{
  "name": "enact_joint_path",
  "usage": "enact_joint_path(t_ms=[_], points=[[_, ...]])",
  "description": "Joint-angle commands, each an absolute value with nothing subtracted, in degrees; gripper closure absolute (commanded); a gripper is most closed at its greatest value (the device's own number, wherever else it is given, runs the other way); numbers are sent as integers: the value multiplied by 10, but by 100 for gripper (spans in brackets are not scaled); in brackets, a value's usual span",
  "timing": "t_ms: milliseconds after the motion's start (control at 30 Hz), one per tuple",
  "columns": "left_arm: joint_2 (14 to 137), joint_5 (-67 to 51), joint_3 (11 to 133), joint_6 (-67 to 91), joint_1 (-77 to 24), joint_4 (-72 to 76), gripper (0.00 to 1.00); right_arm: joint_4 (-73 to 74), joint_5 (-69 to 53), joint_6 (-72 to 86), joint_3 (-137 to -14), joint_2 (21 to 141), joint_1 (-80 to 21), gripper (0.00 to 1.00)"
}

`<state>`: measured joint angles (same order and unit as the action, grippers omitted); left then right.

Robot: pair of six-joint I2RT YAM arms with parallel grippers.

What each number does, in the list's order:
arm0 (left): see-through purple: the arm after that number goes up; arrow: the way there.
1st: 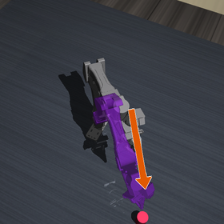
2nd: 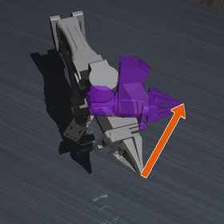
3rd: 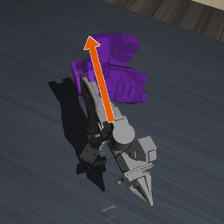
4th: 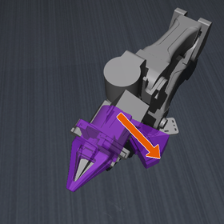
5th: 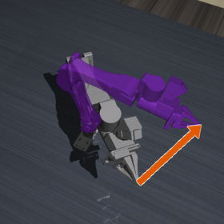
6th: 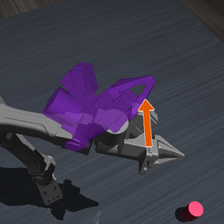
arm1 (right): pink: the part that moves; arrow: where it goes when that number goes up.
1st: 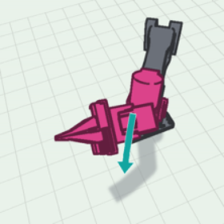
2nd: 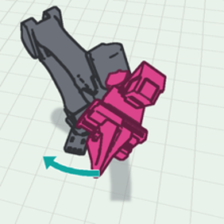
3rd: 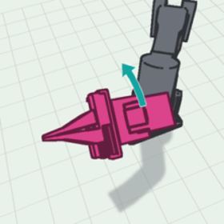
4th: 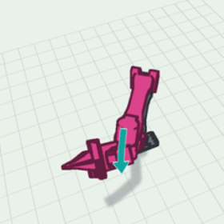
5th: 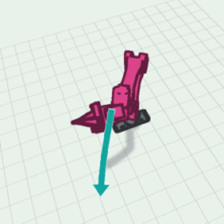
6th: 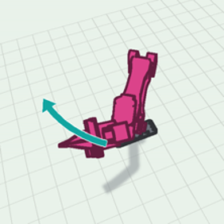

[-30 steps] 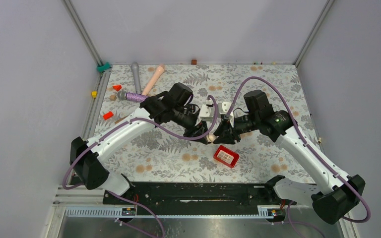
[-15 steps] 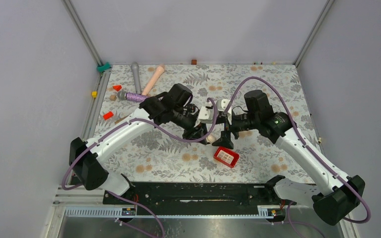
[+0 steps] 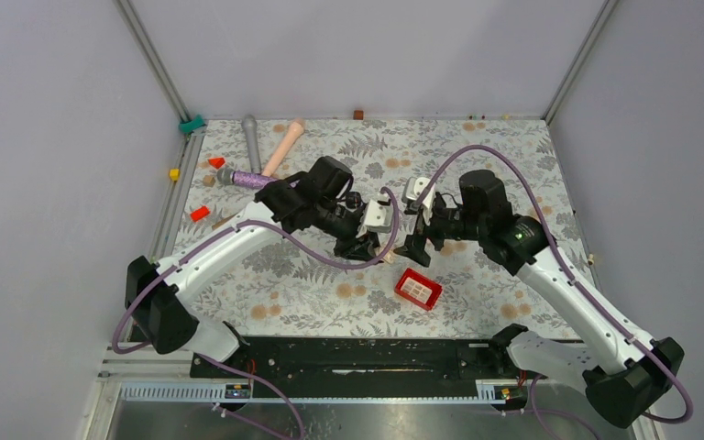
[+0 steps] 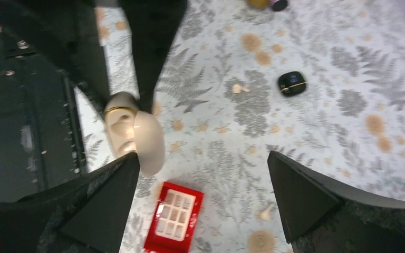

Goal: Insert the wireless bluetooth earbuds into the charging case
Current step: Open the charging case.

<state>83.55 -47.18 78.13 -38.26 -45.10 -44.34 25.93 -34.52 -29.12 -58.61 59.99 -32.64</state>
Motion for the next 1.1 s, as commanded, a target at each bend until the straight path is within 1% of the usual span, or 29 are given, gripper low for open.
enact_joint_path(t_ms=[0,167,333,567,867,1000,1067], points=[[805,-494,777,-403,-459,-467,100,201,-271,-312,-588,576,-323,0],[805,-488,780,-406,-459,-467,100,202,-282,-310,-588,561,-323,0],[807,-471,782,-411,-455,-469,100,223,-337,-297,-600,544,-320,1],[808,-466,799,-426,-419,-493,100,222,-358,-254,-616,560,-304,1],[780,-518,779,-418,-356,-495,100,201,-419,-218,-608,613,-304,1],[747,-595,726,-389,-327,-426,100,190,-448,-196,-610,624,-304,0],[730,-615,697,-359,-324,-378,100,189,-459,-187,-611,623,-304,0]])
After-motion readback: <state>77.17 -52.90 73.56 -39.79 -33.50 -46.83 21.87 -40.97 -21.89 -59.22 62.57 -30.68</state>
